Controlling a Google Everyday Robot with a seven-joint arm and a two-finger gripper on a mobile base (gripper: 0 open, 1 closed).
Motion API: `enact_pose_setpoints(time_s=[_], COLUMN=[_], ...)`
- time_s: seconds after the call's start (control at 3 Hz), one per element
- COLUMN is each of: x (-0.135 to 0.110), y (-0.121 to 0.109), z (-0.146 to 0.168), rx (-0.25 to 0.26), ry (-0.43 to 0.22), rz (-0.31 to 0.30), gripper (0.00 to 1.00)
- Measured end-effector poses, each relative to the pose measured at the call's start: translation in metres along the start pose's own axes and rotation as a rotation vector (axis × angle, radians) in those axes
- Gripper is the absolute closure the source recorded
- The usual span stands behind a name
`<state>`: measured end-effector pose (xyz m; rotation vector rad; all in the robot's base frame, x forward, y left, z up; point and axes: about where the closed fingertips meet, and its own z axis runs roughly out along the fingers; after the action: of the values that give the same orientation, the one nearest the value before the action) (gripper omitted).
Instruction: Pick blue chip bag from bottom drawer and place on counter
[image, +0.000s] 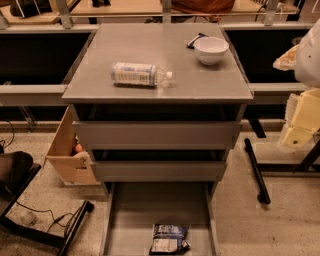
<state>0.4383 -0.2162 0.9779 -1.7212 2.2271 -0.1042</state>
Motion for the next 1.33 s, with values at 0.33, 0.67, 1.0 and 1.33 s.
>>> enact_pose_setpoints(time_s=[0.33,0.67,1.0,1.33], x=[0.000,-0.004,-0.011,-0.019], y=[0.000,0.005,0.021,0.032], z=[0.000,0.019,0.057,0.139], rx=[0.000,0.008,0.043,0.051], ry=[0.000,-0.008,-0.004,0.044], rz=[0.000,0.002,0.009,0.005], gripper=[0.00,0.00,0.00,0.00])
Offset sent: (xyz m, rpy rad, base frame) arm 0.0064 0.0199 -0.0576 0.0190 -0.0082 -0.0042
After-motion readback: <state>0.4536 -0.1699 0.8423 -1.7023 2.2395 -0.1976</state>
